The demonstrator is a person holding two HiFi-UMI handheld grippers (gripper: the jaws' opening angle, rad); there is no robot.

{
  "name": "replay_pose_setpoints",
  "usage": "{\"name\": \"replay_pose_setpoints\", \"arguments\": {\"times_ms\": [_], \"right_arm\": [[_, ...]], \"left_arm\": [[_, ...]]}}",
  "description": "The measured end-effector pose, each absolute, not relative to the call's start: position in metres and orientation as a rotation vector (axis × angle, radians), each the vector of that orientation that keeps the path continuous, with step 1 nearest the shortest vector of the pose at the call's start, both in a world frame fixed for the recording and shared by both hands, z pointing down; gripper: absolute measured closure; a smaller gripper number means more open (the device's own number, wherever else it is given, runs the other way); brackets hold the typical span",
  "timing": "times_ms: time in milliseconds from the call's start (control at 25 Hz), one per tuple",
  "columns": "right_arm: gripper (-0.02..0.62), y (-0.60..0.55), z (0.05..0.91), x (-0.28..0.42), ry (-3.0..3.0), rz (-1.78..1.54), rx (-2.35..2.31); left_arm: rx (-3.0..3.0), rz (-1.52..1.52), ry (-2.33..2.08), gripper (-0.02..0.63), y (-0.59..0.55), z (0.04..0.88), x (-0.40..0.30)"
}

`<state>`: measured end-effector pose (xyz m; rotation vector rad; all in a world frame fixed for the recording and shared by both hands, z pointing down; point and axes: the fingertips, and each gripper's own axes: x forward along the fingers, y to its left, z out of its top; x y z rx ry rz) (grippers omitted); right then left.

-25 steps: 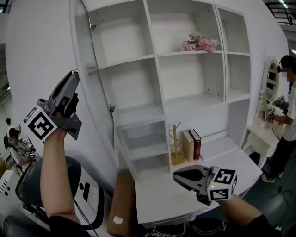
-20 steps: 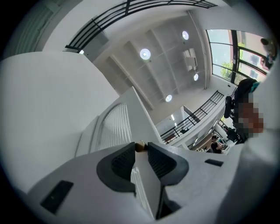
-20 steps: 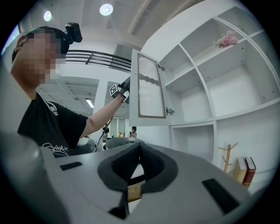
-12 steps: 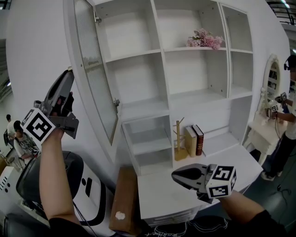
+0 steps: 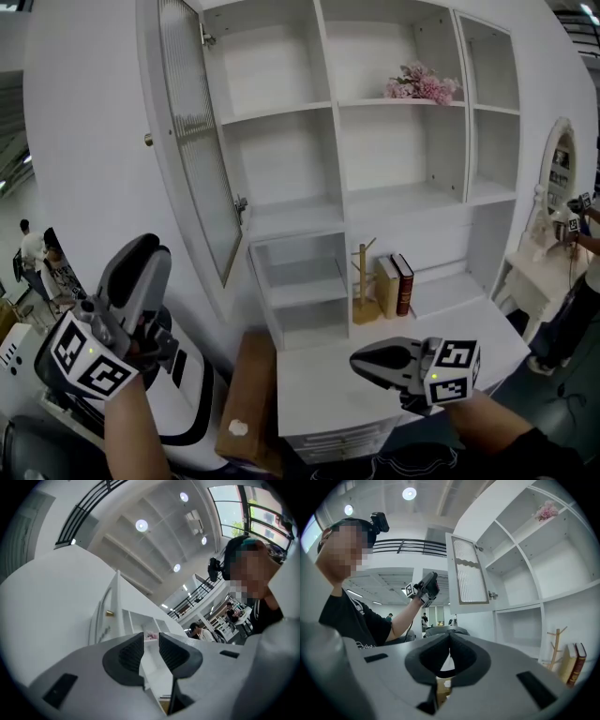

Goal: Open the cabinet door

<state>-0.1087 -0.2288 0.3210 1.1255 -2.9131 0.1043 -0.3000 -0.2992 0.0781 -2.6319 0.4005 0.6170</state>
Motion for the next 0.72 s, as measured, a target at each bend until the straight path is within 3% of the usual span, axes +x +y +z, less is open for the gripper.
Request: {"name": "replay_pose_setpoints", "arguments": {"times_ms": [520,720], "right_arm": [[0.589,-0.126,0.350,-0.101,-2.995,0.164,1.112],[0.589,-0.085,0.372,-0.096,-3.023,0.239,1.134]], "left_arm": [[-2.998,0.304,0.528,0.522,-0.169,0.290,-0.198],[-3.180,0.229,0.541,0.566,-0.110,0.362,-0.171]]}}
